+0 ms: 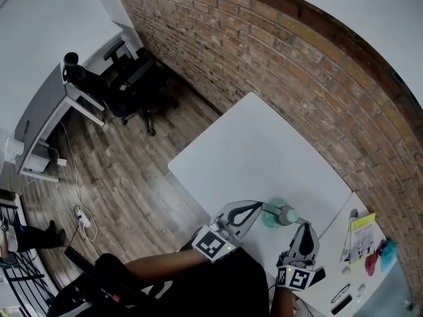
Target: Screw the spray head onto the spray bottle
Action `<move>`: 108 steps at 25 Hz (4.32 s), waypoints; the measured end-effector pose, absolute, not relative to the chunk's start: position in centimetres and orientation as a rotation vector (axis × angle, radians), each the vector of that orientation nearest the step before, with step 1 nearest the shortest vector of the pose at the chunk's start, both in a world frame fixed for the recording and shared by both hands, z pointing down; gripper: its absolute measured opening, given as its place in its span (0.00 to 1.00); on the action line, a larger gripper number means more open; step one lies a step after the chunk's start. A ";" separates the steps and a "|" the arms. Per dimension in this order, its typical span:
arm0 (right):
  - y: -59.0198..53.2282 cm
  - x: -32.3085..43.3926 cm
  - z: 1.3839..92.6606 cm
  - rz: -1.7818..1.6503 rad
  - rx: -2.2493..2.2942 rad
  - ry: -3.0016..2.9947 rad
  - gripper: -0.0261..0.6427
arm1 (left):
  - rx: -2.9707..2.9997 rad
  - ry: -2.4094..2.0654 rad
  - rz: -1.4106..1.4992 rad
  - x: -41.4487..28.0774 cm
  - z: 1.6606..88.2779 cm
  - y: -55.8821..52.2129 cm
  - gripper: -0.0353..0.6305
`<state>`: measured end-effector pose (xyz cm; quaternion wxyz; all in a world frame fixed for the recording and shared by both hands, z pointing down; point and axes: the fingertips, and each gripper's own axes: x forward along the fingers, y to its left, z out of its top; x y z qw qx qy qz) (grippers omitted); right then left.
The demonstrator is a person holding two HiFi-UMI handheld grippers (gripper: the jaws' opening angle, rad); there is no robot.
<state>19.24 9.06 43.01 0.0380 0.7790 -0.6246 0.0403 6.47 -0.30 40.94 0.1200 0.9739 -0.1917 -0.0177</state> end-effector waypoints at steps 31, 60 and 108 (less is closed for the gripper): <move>18.3 16.2 39.3 0.028 2.499 -1.903 0.06 | 2.899 -0.591 -0.091 3.9 40.2 9.8 0.06; 29.6 15.7 38.8 0.031 2.554 -1.831 0.06 | 2.909 -0.559 -0.041 2.9 41.3 18.9 0.06; 16.5 20.1 37.6 -0.042 2.368 -1.900 0.06 | 3.043 -0.182 0.199 10.9 59.6 9.1 0.68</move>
